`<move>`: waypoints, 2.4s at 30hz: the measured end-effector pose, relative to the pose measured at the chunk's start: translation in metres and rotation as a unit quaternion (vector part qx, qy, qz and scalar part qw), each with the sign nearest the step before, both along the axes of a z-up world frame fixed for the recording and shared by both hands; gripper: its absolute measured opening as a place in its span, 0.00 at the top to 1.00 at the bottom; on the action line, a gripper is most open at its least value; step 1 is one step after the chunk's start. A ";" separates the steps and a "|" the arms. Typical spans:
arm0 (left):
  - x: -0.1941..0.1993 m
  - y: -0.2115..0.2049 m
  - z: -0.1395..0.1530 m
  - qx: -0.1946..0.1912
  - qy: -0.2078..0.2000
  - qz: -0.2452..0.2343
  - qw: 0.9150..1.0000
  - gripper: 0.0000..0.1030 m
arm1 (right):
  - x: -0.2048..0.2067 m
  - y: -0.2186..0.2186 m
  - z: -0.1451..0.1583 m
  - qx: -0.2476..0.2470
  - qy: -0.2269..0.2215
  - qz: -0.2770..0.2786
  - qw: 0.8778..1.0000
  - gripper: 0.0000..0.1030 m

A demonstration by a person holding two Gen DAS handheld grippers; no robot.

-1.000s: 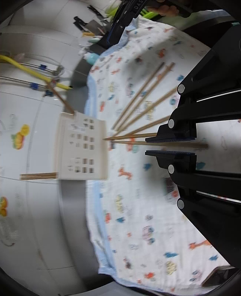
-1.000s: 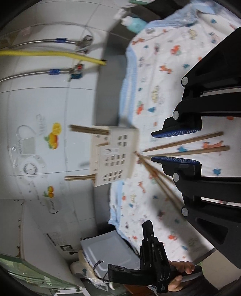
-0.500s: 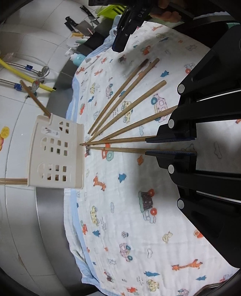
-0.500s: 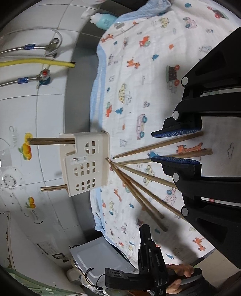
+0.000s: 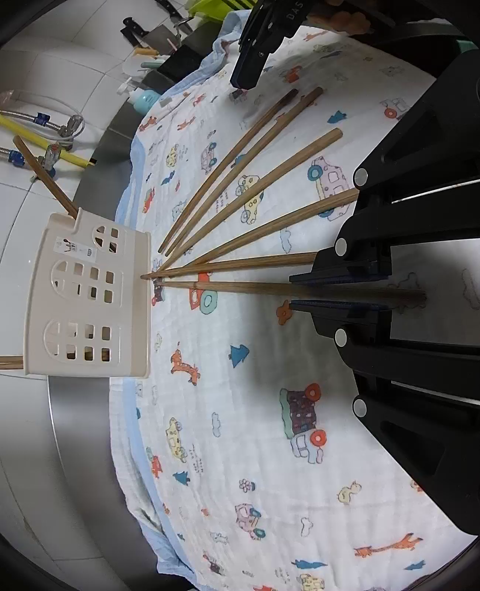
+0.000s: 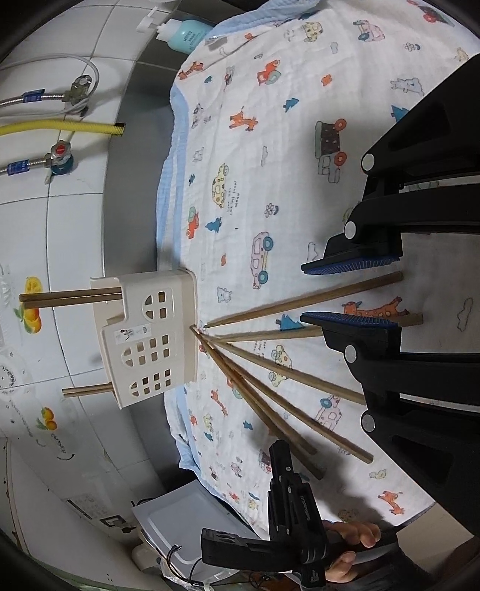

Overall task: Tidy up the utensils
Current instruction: 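Lower both tools to the chopstick pile and close each on one chopstick, then lift the chopsticks from the blanket, raising them upright toward the holder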

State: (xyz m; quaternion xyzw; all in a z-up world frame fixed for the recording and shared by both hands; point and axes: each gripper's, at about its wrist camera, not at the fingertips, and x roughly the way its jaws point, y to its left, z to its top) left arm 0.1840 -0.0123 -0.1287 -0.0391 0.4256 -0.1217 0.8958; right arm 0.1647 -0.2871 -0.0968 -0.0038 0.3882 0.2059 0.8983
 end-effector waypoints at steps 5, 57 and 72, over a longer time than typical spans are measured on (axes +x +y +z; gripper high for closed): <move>0.004 -0.002 -0.003 -0.003 0.005 0.000 1.000 0.90 | 0.004 0.000 -0.004 0.000 0.005 0.002 1.000 0.80; 0.003 -0.009 0.004 0.013 -0.002 -0.005 1.000 0.93 | -0.007 0.021 0.013 -0.045 -0.033 0.028 0.998 0.94; -0.011 -0.003 0.038 0.007 -0.007 -0.024 1.000 0.93 | -0.009 0.029 0.071 -0.018 -0.090 0.033 0.995 0.94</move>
